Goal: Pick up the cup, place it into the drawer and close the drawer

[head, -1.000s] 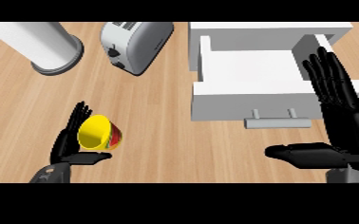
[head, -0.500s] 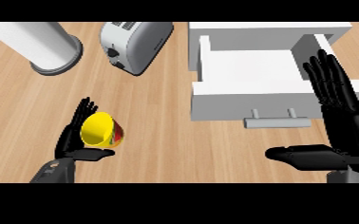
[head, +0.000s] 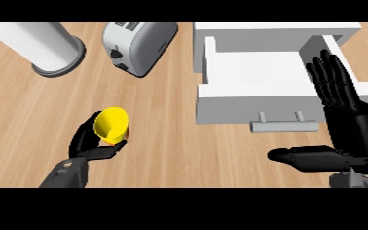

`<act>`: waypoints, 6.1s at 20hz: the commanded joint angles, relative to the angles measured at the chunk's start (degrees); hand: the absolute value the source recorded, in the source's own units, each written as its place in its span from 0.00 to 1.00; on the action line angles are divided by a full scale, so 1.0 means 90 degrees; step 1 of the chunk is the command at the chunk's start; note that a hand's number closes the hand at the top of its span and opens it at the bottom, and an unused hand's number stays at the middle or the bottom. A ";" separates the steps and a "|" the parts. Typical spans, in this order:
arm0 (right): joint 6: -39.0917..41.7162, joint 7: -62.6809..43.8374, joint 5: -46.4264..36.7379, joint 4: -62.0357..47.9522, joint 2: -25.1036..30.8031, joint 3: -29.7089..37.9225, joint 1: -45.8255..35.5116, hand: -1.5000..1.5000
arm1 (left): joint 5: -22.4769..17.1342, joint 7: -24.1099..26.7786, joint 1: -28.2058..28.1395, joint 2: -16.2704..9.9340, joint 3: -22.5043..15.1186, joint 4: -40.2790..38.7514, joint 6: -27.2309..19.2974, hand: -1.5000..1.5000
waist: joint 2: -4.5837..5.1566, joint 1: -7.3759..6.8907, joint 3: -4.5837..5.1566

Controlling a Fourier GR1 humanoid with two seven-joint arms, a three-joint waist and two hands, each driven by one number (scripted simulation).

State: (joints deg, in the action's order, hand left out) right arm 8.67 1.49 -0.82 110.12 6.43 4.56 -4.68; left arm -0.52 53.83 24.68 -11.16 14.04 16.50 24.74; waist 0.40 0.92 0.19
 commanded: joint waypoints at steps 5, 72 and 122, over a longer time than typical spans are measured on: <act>0.0091 0.0271 -0.0068 -0.0219 0.0038 -0.0009 0.0078 0.00 | -0.0304 0.0609 0.0115 0.0282 -0.0008 0.0221 0.1445 1.00 | 0.0002 -0.0004 -0.0003; 0.0682 0.0065 0.0721 -0.0504 0.0667 0.0879 -0.0374 0.00 | -0.3186 -0.3369 0.5220 0.1240 -0.3604 0.1056 -0.4825 1.00 | 0.0050 0.0317 -0.0028; 0.0700 -0.0081 -0.2337 -0.0033 0.0736 -0.0851 -0.0011 1.00 | -0.4056 -0.4620 0.3358 -0.0569 -0.4647 0.4883 -0.6030 0.00 | -0.0090 -0.0335 -0.0021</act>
State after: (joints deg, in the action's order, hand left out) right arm 19.25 -0.62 -13.34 113.31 15.43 1.21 -2.65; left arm -37.88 13.89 59.71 -13.88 -27.79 53.04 -27.57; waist -0.38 -1.45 0.02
